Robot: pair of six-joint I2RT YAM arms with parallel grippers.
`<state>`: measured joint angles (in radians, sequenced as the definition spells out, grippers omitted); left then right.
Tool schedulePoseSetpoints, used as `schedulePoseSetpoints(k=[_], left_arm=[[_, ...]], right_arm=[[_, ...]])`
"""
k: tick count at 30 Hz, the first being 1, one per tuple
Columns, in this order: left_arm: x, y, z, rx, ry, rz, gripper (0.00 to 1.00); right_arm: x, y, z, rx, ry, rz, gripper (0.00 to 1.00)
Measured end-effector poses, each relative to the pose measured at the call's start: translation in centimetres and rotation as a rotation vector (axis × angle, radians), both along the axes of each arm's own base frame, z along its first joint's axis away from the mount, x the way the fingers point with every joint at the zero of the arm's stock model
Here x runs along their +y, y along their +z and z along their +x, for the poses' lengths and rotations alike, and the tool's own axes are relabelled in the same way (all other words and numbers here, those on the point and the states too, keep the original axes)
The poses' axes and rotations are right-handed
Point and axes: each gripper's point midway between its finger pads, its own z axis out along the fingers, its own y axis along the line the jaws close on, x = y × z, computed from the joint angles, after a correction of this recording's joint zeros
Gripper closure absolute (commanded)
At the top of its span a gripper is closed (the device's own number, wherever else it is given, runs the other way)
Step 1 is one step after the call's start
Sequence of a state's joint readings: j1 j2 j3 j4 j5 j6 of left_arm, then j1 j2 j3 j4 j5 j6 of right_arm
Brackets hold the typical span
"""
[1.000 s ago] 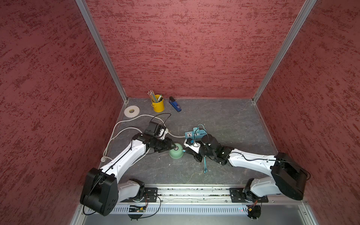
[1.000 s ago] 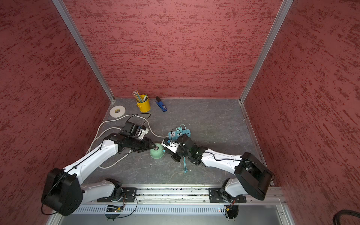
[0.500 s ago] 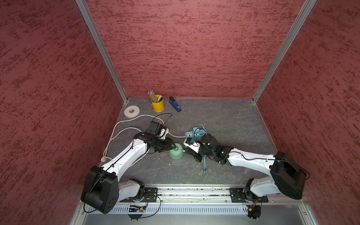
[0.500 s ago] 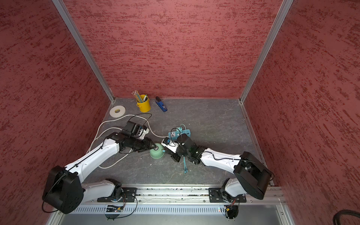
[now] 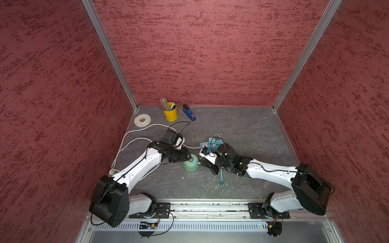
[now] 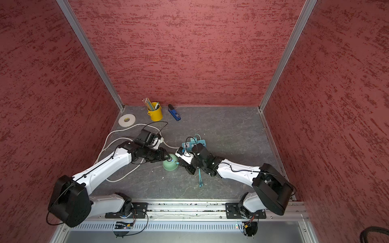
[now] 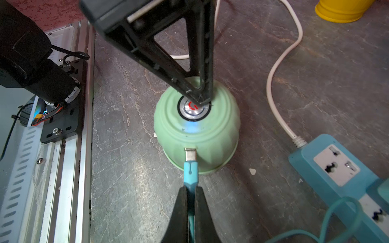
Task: Charge the cordless meat grinders
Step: Insert the charging cable into the cordless meat grinder.
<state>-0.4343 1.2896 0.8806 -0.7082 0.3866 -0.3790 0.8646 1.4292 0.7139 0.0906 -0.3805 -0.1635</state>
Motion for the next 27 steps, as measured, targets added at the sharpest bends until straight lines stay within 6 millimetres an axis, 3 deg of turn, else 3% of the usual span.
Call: schedulePoseSetpoints(k=[15,27], left_arm=[[-0.24,0.56,-0.07,-0.003,0.004,-0.023,0.29],[-0.36,0.76,-0.05,0.007,0.008,-0.046,0.29]], right_arm=[[0.16,0.03,-0.32,0.043,0.009,0.007,1.0],[0.18,0.07,-0.35,0.032,0.021,0.0,1.0]])
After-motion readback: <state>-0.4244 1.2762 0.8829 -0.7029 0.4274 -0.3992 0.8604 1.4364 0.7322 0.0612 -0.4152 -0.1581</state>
